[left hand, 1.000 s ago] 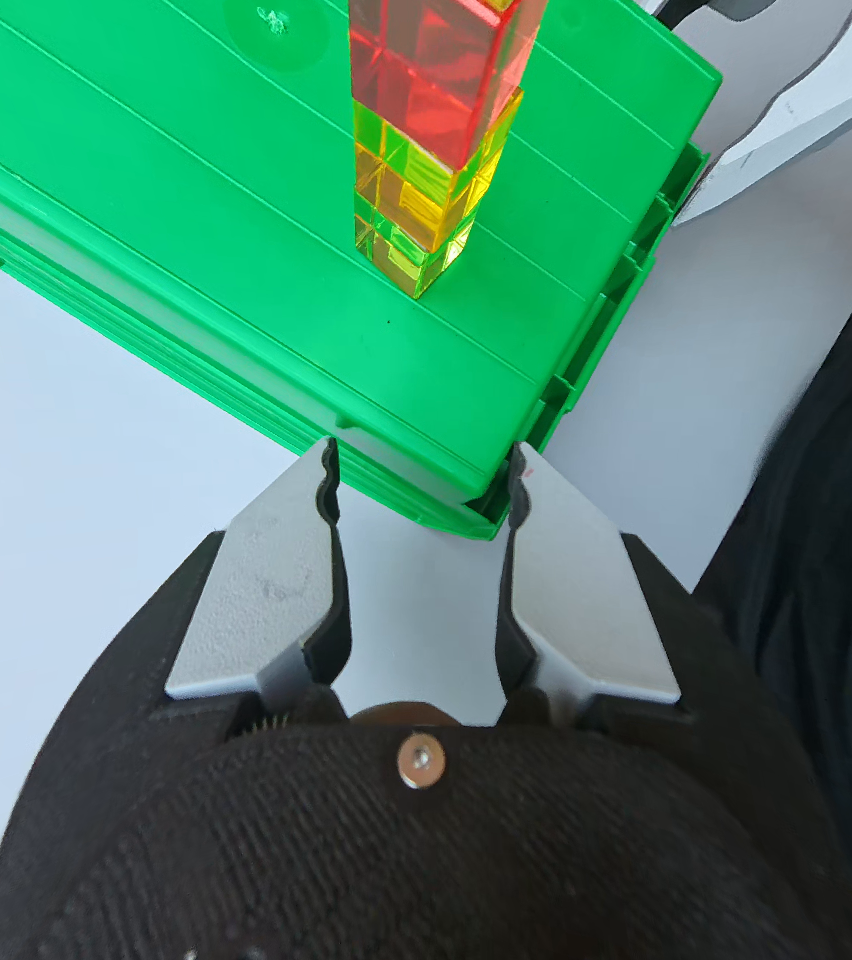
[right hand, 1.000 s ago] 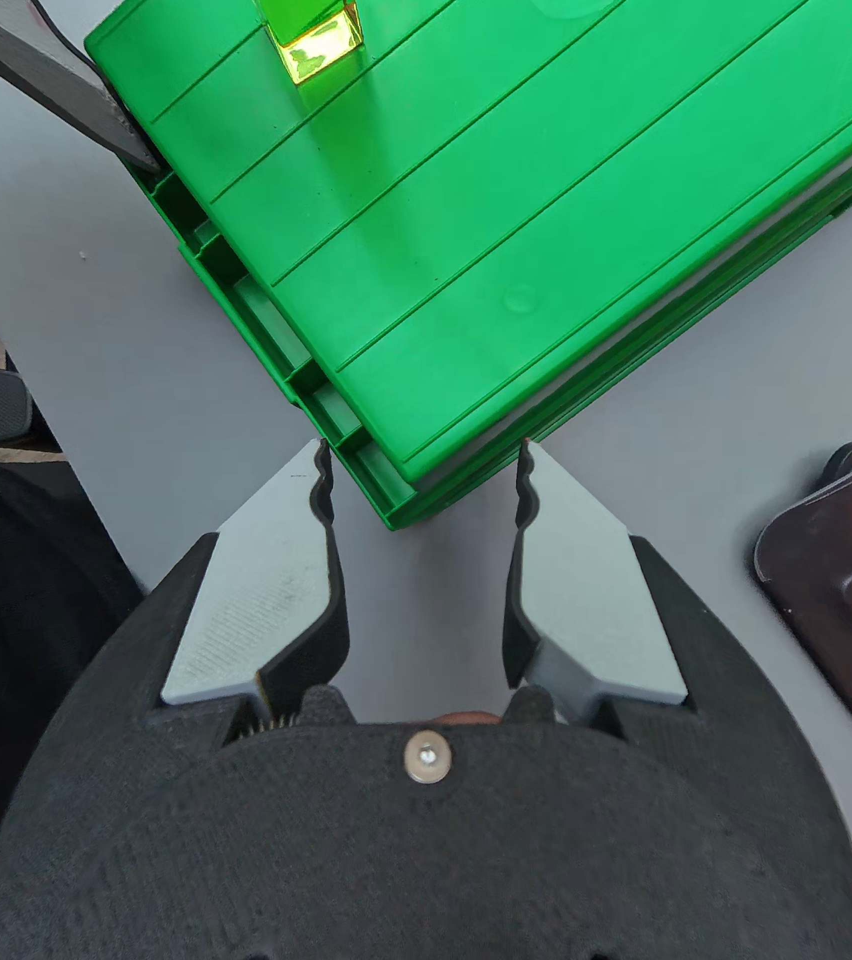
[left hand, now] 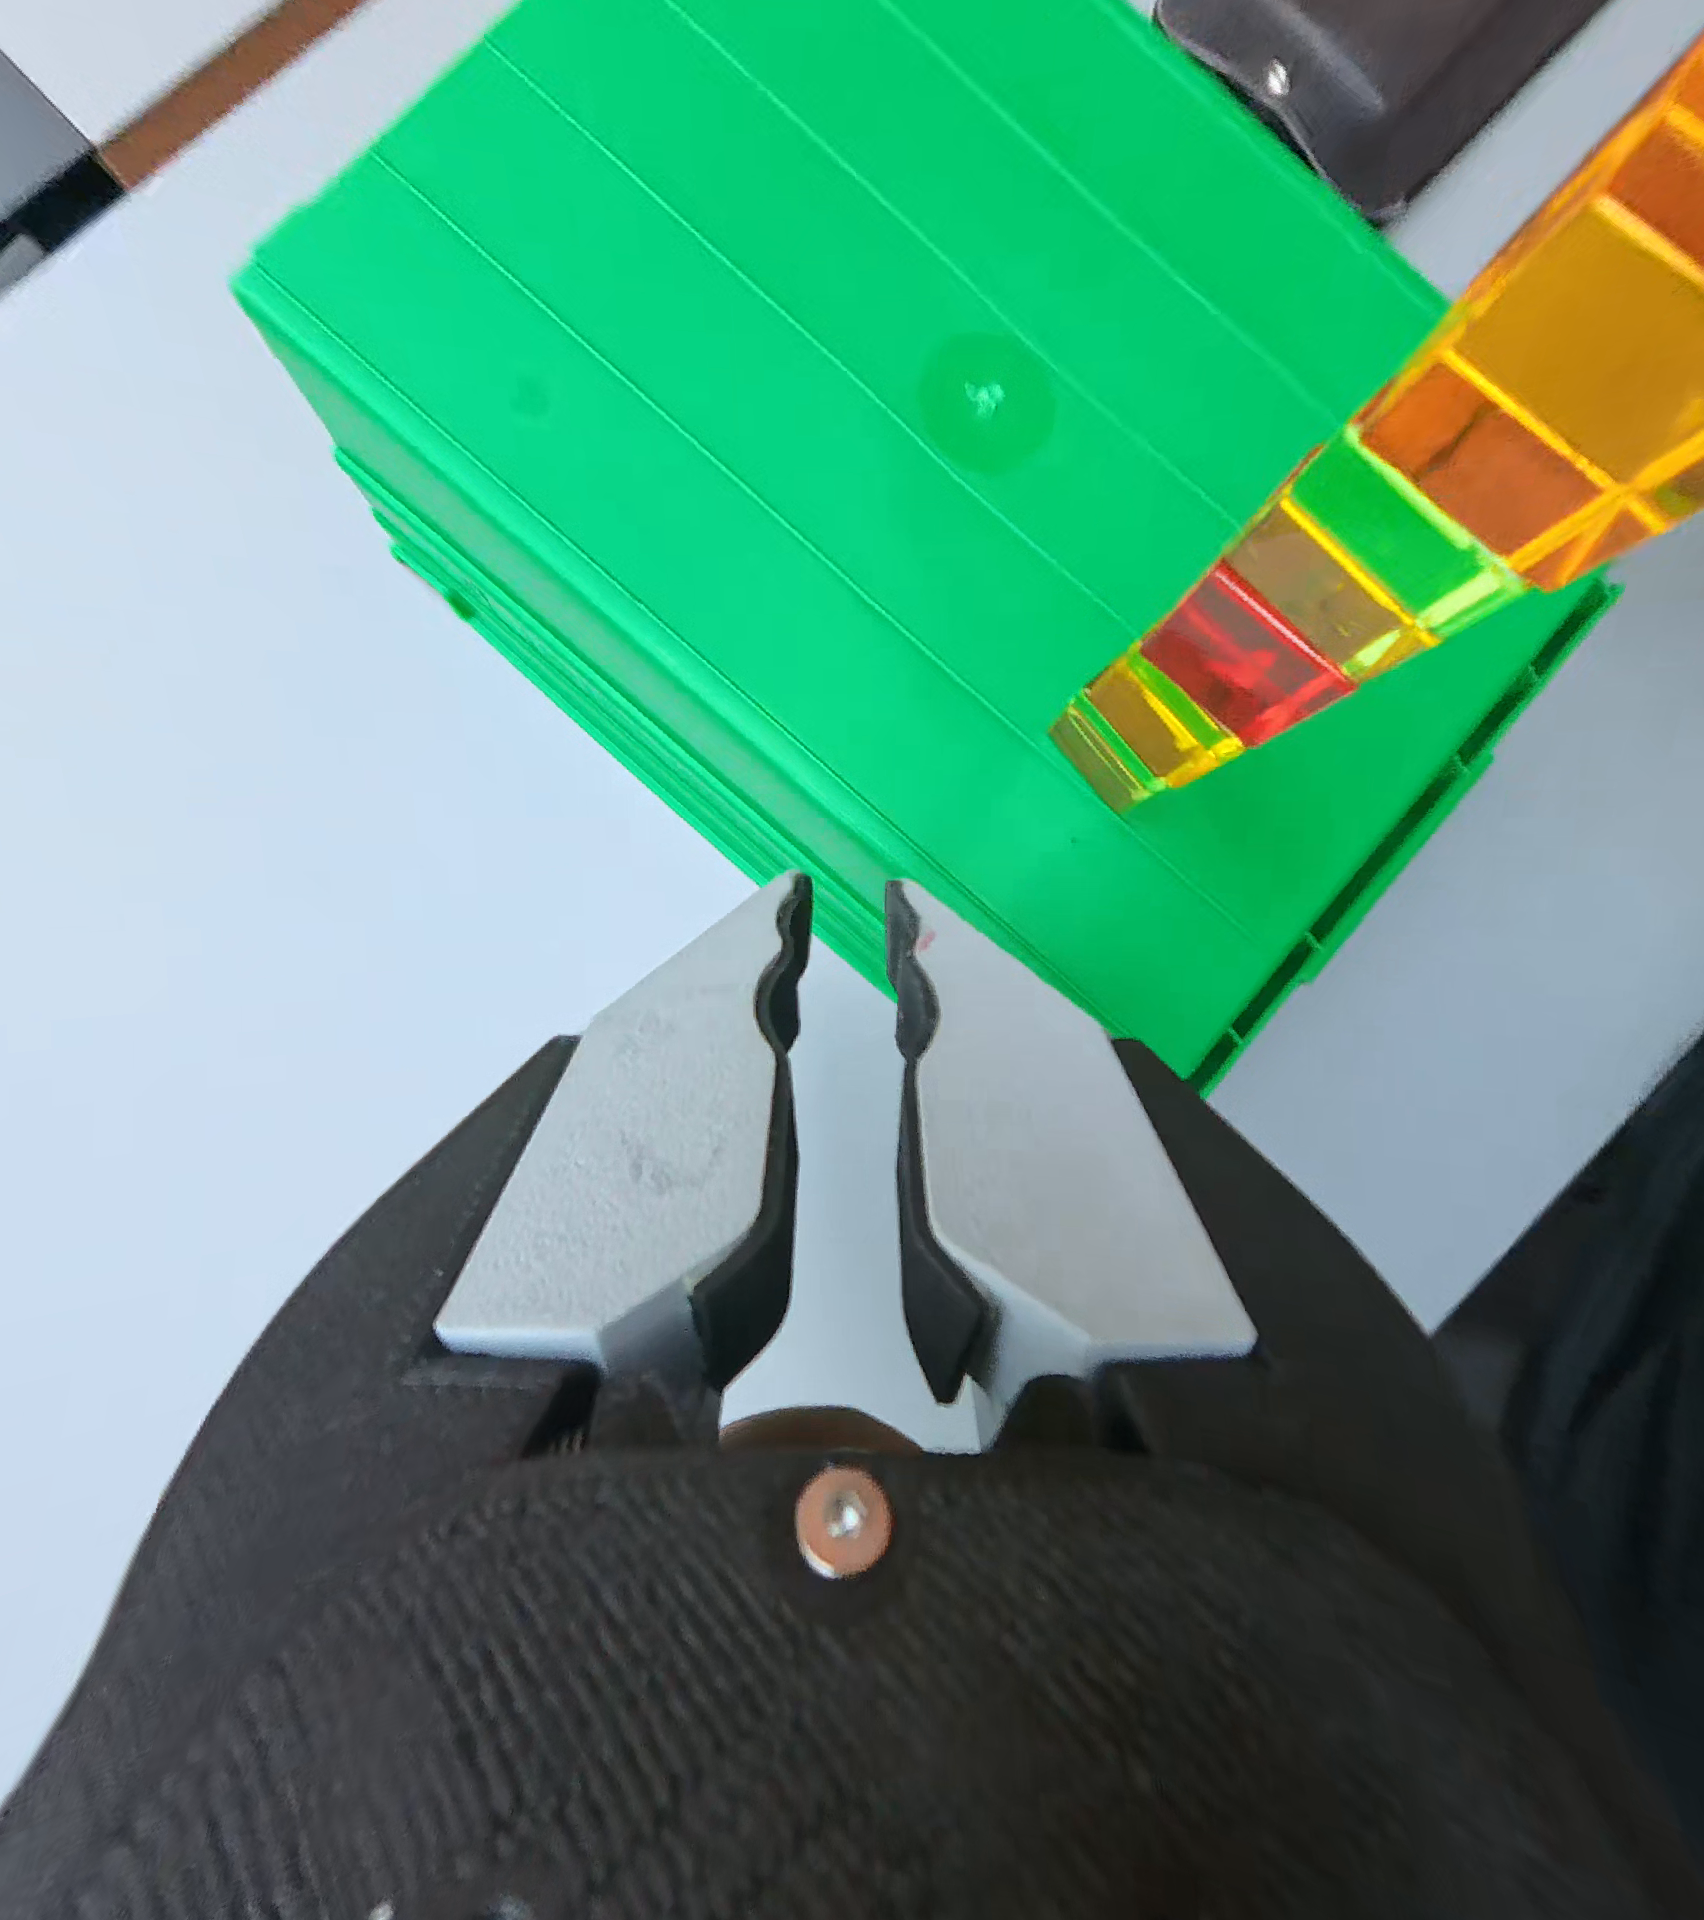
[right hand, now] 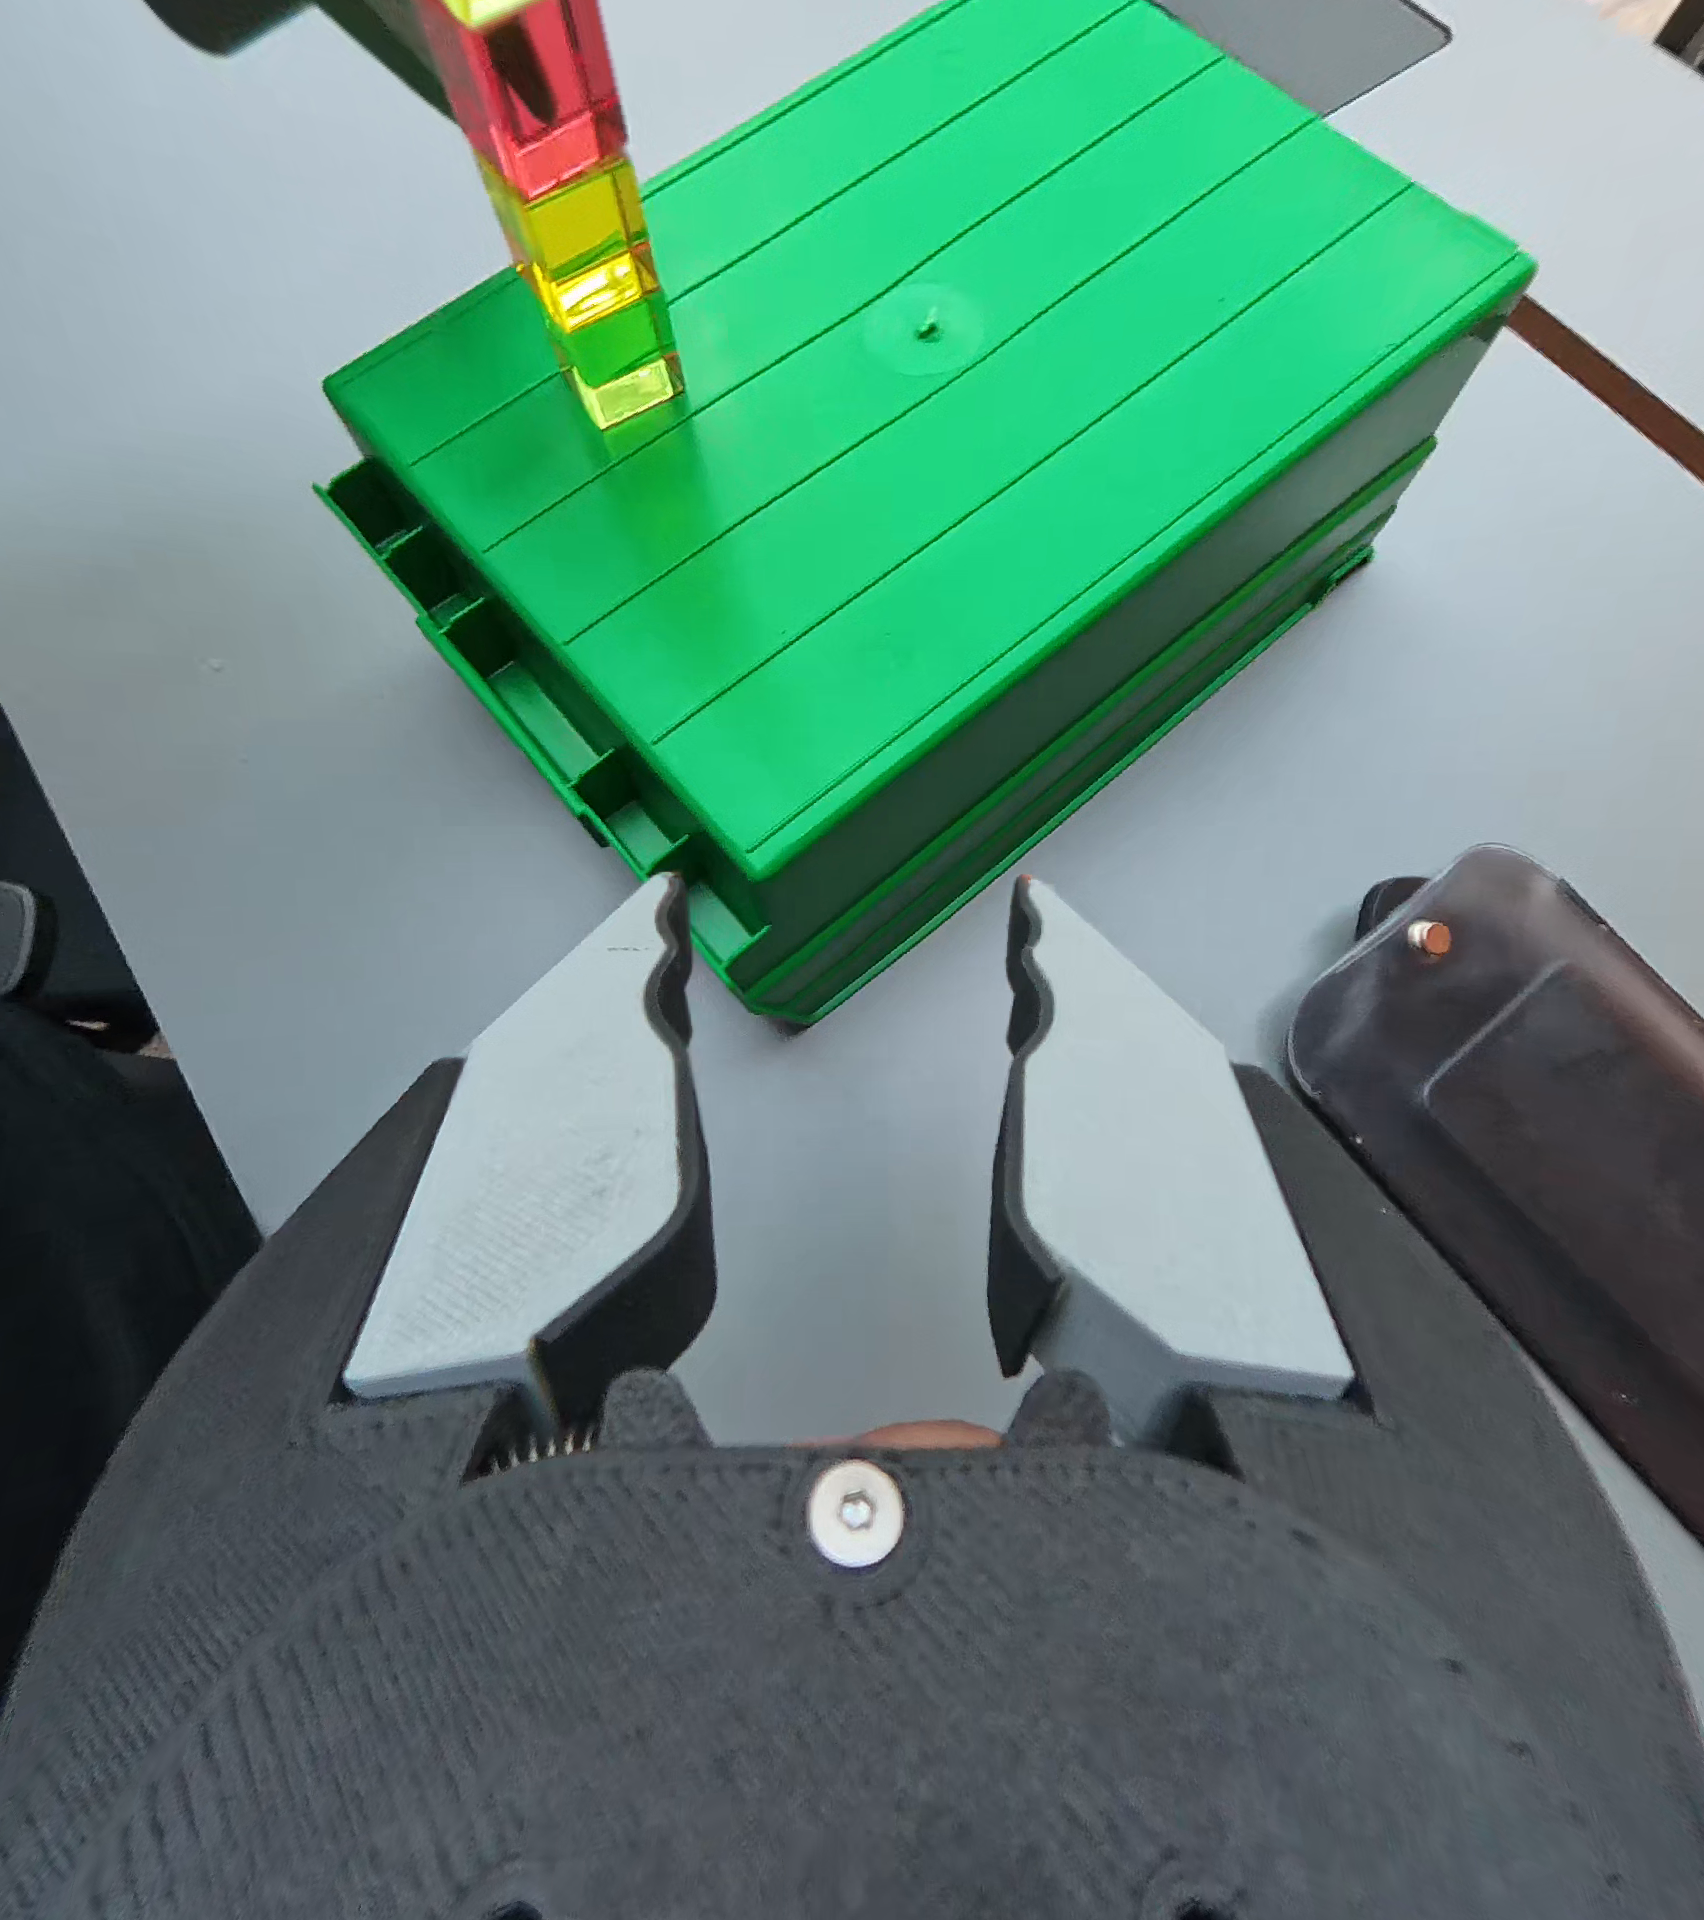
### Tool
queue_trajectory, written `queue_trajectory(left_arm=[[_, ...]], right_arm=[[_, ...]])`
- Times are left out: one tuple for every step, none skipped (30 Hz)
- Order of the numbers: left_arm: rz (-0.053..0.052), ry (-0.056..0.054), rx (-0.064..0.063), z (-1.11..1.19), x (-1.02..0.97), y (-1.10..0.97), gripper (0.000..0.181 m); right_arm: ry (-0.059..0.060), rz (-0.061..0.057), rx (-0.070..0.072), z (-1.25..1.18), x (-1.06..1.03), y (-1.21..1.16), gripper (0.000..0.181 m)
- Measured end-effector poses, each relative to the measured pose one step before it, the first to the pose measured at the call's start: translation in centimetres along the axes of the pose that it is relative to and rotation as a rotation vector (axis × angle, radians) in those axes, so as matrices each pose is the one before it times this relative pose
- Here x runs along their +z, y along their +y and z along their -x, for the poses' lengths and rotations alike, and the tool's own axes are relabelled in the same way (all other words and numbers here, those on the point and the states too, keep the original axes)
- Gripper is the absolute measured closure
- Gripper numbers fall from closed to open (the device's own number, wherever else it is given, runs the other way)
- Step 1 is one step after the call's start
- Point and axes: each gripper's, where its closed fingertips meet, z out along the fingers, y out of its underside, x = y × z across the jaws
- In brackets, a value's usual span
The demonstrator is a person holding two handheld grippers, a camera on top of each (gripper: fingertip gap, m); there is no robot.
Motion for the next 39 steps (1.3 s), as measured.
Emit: queue_trajectory(left_arm=[[0.006,0.0077,0.0106,-0.351,0.055,0.237,0.169],[-0.0092,0.0087,0.0114,-0.39,-0.023,0.159,0.168],[-0.0103,0.0088,0.0048,-0.373,-0.018,0.203,0.166],[-0.0051,0.0136,-0.0026,-0.385,0.011,0.249,0.159],[0.0035,0.0193,-0.011,-0.428,0.061,0.334,0.151],[0.0231,0.0175,-0.0243,-0.364,0.106,0.578,0.145],[0.0334,0.0258,-0.0301,-0.504,0.156,0.701,0.135],[0.0272,0.0315,-0.0249,-0.616,0.218,0.613,0.122],[0.0154,0.025,-0.0131,-0.575,0.214,0.503,0.12],[-0.0002,0.0085,0.0009,-0.368,0.229,0.381,0.121],[-0.0077,0.0,0.0079,-0.231,0.208,0.238,0.121],[-0.015,0.0044,-0.0013,-0.257,0.134,0.042,0.122],[-0.0084,0.0058,-0.0049,-0.229,0.128,0.046,0.124],[-0.0054,0.008,-0.001,-0.25,0.139,0.027,0.124],[-0.0044,-0.0005,0.0034,-0.116,0.142,0.016,0.124],[0.003,-0.0143,0.0089,0.128,0.153,0.107,0.125],[0.0086,-0.0154,0.0166,0.164,0.171,0.178,0.123],[0.0056,-0.0088,0.0132,0.068,0.15,0.111,0.122],[0.0022,-0.0044,0.0087,0.024,0.114,0.039,0.121],[0.0017,-0.0024,0.0072,-0.002,0.079,0.008,0.121],[-0.0007,-0.0019,0.008,0.018,0.036,-0.016,0.12],[-0.0026,-0.0026,0.0082,0.059,0.026,-0.037,0.119],[-0.0033,-0.0016,0.0044,0.103,0.018,-0.038,0.118],[-0.0014,0.0033,-0.0019,0.069,0.024,-0.032,0.117],[0.0007,0.0035,-0.0057,0.096,0.03,-0.021,0.116],[0.0005,-0.0013,-0.003,0.16,0.025,-0.045,0.114],[-0.0015,-0.0021,-0.0005,0.157,0.023,-0.094,0.113],[-0.0018,-0.0009,-0.0008,0.142,0.032,-0.11,0.113],[-0.0007,-0.0015,0.0007,0.145,0.033,-0.121,0.114],[-0.0009,-0.0016,0.0027,0.165,0.041,-0.136,0.114],[0.0,0.0001,0.0013,0.166,0.06,-0.137,0.113],[0.0017,0.0005,-0.0015,0.183,0.067,-0.14,0.113],[0.0024,0.002,-0.0004,0.167,0.053,-0.136,0.112],[0.0024,0.0001,0.0023,0.18,0.047,-0.134,0.113],[0.0038,-0.0004,0.002,0.187,0.045,-0.109,0.111],[0.0073,0.0,-0.0009,0.146,0.016,-0.068,0.11],[0.009,0.0031,0.0037,0.043,-0.011,-0.026,0.11],[0.0037,-0.0022,0.017,0.017,-0.063,-0.074,0.11],[-0.0044,-0.0028,0.0261,-0.047,-0.132,-0.149,0.112]], right_arm=[[-0.0021,0.0124,-0.0169,0.357,0.096,0.26,0.122],[0.0065,0.0083,-0.02,0.239,0.074,0.241,0.122],[0.0041,0.0053,-0.0122,0.222,0.069,0.225,0.122],[-0.0044,0.0047,0.0003,0.28,0.065,0.262,0.122],[-0.0132,0.006,0.0102,0.338,0.095,0.296,0.122],[-0.0167,0.0075,0.013,0.36,0.101,0.328,0.122],[-0.0113,0.0068,0.0076,0.283,0.109,0.322,0.122],[-0.0035,0.0078,0.0008,0.153,0.119,0.31,0.122],[-0.0009,0.01,-0.0011,0.096,0.137,0.321,0.122],[-0.0037,0.0096,0.0016,0.1,0.136,0.286,0.121],[-0.0068,0.0071,0.0052,0.108,0.114,0.215,0.121],[-0.006,0.0036,0.0062,0.077,0.068,0.135,0.121],[-0.0027,0.0009,0.0045,0.015,0.031,0.054,0.121],[0.0005,0.0007,0.0024,-0.041,-0.013,0.027,0.121],[0.0017,0.0014,0.0007,-0.06,-0.011,0.016,0.121],[0.0015,0.0018,-0.0005,-0.073,0.0,0.005,0.121],[0.0011,0.0024,-0.0014,-0.051,0.004,-0.007,0.12],[0.0005,0.003,-0.0024,-0.033,0.012,-0.025,0.12],[0.0016,0.0027,-0.0029,-0.049,-0.008,-0.05,0.12],[0.0028,0.0008,-0.0025,-0.07,-0.032,-0.08,0.12],[0.0028,-0.0013,-0.0016,-0.062,-0.058,-0.11,0.12],[0.002,-0.0024,0.0,-0.056,-0.07,-0.105,0.121],[0.0014,-0.002,0.0012,-0.048,-0.07,-0.088,0.121],[0.0015,-0.0012,0.0014,-0.056,-0.065,-0.06,0.121],[0.0015,-0.0007,0.0011,-0.039,-0.066,-0.039,0.121],[0.0025,-0.0005,0.0008,-0.05,-0.05,-0.01,0.121],[0.0025,-0.0002,0.001,-0.063,-0.038,0.007,0.121],[0.0011,0.0004,0.002,-0.052,-0.025,0.01,0.121],[0.0002,0.0001,0.0023,-0.037,-0.023,0.006,0.121],[0.0018,-0.0005,0.0013,-0.058,-0.031,-0.003,0.121],[0.0025,-0.0004,0.0006,-0.088,-0.031,-0.003,0.121],[0.0015,0.0004,0.0008,-0.087,-0.029,0.013,0.121],[0.0013,0.0005,0.0007,-0.09,-0.039,-0.005,0.121],[0.0029,-0.0004,0.0,-0.105,-0.043,-0.006,0.121],[0.004,-0.0006,0.0003,-0.141,-0.055,0.004,0.121],[0.0028,-0.0006,0.002,-0.127,-0.055,0.003,0.121],[0.0017,-0.0016,0.0035,-0.103,-0.06,0.017,0.121],[0.0023,-0.0021,0.0036,-0.113,-0.065,0.019,0.121],[0.0031,-0.0011,0.0032,-0.115,-0.068,0.059,0.121]])
